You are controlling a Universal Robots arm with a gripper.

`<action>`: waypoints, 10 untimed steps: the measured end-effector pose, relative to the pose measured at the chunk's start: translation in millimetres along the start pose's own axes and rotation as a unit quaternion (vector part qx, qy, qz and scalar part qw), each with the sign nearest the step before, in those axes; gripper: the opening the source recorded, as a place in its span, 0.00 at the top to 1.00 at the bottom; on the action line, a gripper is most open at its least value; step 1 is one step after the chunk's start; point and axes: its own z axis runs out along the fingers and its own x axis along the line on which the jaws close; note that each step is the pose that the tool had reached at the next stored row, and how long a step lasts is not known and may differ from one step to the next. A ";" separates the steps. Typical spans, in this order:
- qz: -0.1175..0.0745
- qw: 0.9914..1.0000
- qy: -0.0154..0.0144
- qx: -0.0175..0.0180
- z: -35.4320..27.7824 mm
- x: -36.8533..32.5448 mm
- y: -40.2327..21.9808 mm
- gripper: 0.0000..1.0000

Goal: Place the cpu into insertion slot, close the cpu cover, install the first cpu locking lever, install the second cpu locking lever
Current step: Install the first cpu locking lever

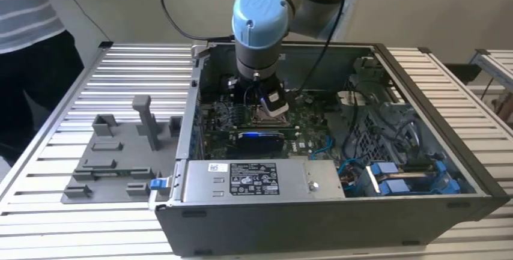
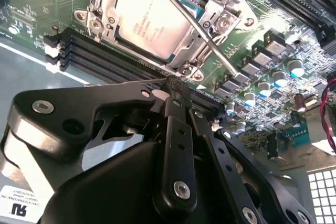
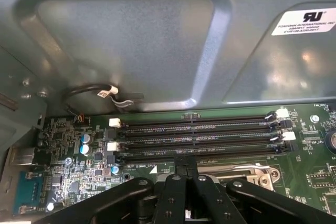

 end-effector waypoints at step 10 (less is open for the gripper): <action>0.000 1.000 0.000 0.000 3.1 -0.2 1.1 0.89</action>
